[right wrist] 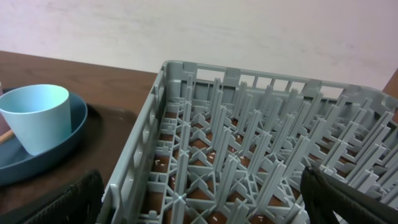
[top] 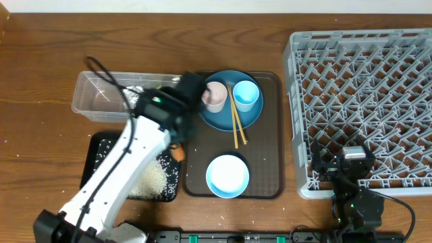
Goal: Sort waste into correct bins and load items into the dishwasher rack
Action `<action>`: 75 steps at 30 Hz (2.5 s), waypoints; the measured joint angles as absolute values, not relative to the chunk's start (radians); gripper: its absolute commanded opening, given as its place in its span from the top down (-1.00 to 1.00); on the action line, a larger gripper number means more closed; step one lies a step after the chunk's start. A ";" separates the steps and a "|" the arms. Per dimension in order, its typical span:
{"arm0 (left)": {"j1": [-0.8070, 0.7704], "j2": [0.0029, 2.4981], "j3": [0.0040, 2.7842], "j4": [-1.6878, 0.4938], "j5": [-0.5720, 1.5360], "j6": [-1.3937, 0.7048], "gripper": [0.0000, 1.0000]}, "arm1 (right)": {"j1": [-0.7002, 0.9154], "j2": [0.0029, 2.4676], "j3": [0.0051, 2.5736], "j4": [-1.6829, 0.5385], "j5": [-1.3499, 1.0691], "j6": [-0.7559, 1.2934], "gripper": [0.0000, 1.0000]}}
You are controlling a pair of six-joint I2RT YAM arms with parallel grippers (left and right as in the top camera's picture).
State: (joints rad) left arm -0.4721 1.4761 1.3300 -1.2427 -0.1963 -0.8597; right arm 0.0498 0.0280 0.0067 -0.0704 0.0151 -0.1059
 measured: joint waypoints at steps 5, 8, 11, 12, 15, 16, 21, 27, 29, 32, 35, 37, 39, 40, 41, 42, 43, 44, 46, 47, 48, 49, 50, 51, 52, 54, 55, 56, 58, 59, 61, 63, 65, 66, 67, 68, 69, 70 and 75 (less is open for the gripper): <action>-0.346 1.476 1.237 -1.207 -0.218 -0.873 0.72 | 0.050 0.028 0.007 -0.070 0.015 -0.106 -0.99; -0.292 1.476 1.156 -1.153 -0.218 -0.880 0.70 | 0.050 0.028 0.007 -0.070 0.015 -0.106 -0.98; -0.257 1.476 1.072 -1.084 -0.216 -0.886 0.70 | 0.050 0.028 0.007 -0.070 0.015 -0.106 -0.98; -0.245 1.476 1.041 -1.055 -0.213 -0.887 0.70 | 0.050 0.028 0.007 -0.071 0.015 -0.106 -0.99; -0.218 1.476 0.968 -0.974 -0.195 -0.890 0.70 | 0.050 0.028 0.007 -0.070 0.015 -0.106 -0.98; -0.211 1.476 0.950 -0.953 -0.186 -0.891 0.70 | 0.050 0.028 0.007 -0.070 0.015 -0.106 -0.98; -0.179 1.476 0.880 -0.881 -0.133 -0.894 0.66 | 0.050 0.028 0.007 -0.070 0.015 -0.106 -0.98; -0.177 1.476 0.875 -0.859 -0.095 -0.891 0.21 | 0.050 0.028 0.007 -0.070 0.015 -0.106 -0.98; -0.177 1.476 0.875 -0.859 -0.084 -0.894 0.17 | 0.050 0.028 0.007 -0.070 0.015 -0.106 -0.99; -0.177 1.476 0.875 -0.859 -0.073 -0.897 0.17 | 0.050 0.028 0.007 -0.070 0.015 -0.106 -0.99; -0.177 1.476 0.875 -0.859 -0.050 -0.897 0.17 | 0.050 0.028 0.006 -0.070 0.015 -0.106 -0.99; -0.177 1.476 0.875 -0.859 -0.023 -0.889 0.17 | 0.050 0.028 0.007 -0.070 0.015 -0.106 -0.99; -0.177 1.472 0.876 -0.859 0.010 -0.870 0.17 | 0.050 0.028 0.007 -0.070 0.015 -0.106 -0.98; -0.177 1.465 0.877 -0.859 0.035 -0.853 0.17 | 0.050 0.028 0.007 -0.070 0.015 -0.106 -0.98; -0.177 1.455 0.879 -0.859 0.061 -0.832 0.17 | 0.050 0.028 0.007 -0.070 0.015 -0.106 -0.98; -0.177 1.442 0.882 -0.859 0.088 -0.810 0.17 | 0.050 0.028 0.007 -0.070 0.015 -0.106 -0.98; -0.177 1.424 0.885 -0.859 0.120 -0.786 0.17 | 0.050 0.028 0.007 -0.070 0.015 -0.106 -0.99; -0.177 1.405 0.888 -0.859 0.151 -0.762 0.17 | 0.050 0.028 0.007 -0.070 0.015 -0.106 -0.98; -0.177 1.359 0.891 -0.859 0.228 -0.703 0.17 | 0.050 0.028 0.007 -0.070 0.015 -0.106 -0.99; -0.178 1.337 0.892 -0.859 0.268 -0.674 0.17 | 0.050 0.028 0.007 -0.070 0.015 -0.106 -0.99; -0.181 1.320 0.895 -0.859 0.305 -0.651 0.17 | 0.050 0.028 0.007 -0.070 0.015 -0.106 -0.99; -0.187 1.299 0.896 -0.861 0.347 -0.624 0.18 | 0.050 0.028 0.007 -0.070 0.015 -0.106 -0.98; -0.195 1.285 0.897 -0.864 0.375 -0.606 0.19 | 0.050 0.028 0.007 -0.070 0.015 -0.106 -0.98; -0.210 1.269 0.898 -0.873 0.404 -0.589 0.19 | 0.050 0.028 0.007 -0.070 0.015 -0.106 -0.98; -0.224 1.259 0.898 -0.881 0.423 -0.577 0.19 | 0.050 0.028 0.007 -0.070 0.015 -0.106 -0.98; -0.272 1.242 0.898 -0.897 0.453 -0.559 0.19 | 0.050 0.028 0.007 -0.070 0.015 -0.106 -0.98; -0.299 1.239 0.898 -0.899 0.465 -0.551 0.19 | 0.050 0.028 0.007 -0.070 0.015 -0.106 -0.99; -0.333 1.238 0.898 -0.900 0.472 -0.546 0.19 | 0.050 0.028 0.007 -0.070 0.015 -0.106 -0.99; -0.387 1.238 0.898 -0.900 0.477 -0.542 0.19 | 0.050 0.028 0.007 -0.070 0.015 -0.106 -0.99; -0.422 1.238 0.898 -0.900 0.476 -0.542 0.19 | 0.050 0.028 0.007 -0.070 0.015 -0.106 -0.99; -0.470 1.238 0.898 -0.900 0.466 -0.543 0.19 | 0.050 0.028 0.007 -0.070 0.015 -0.106 -0.99; -0.503 1.238 0.898 -0.900 0.447 -0.545 0.20 | 0.050 0.028 0.007 -0.070 0.015 -0.106 -0.99; -0.517 1.238 0.898 -0.894 0.433 -0.546 0.19 | 0.050 0.028 0.007 -0.070 0.015 -0.106 -0.98; -0.520 1.238 0.898 -0.884 0.426 -0.546 0.19 | 0.050 0.028 0.007 -0.070 0.015 -0.106 -0.98; -0.521 1.238 0.898 -0.870 0.418 -0.546 0.20 | 0.050 0.028 0.007 -0.070 0.015 -0.106 -0.98; -0.520 1.238 0.898 -0.852 0.411 -0.546 0.19 | 0.050 0.028 0.007 -0.070 0.015 -0.106 -0.98; -0.520 1.238 0.898 -0.832 0.407 -0.546 0.19 | 0.050 0.028 0.007 -0.071 0.015 -0.106 -0.98; -0.520 1.238 0.898 -0.812 0.403 -0.546 0.19 | 0.050 0.028 0.007 -0.071 0.015 -0.106 -0.98; -0.520 1.238 0.898 -0.760 0.389 -0.546 0.17 | 0.050 0.028 0.007 -0.070 0.015 -0.106 -0.98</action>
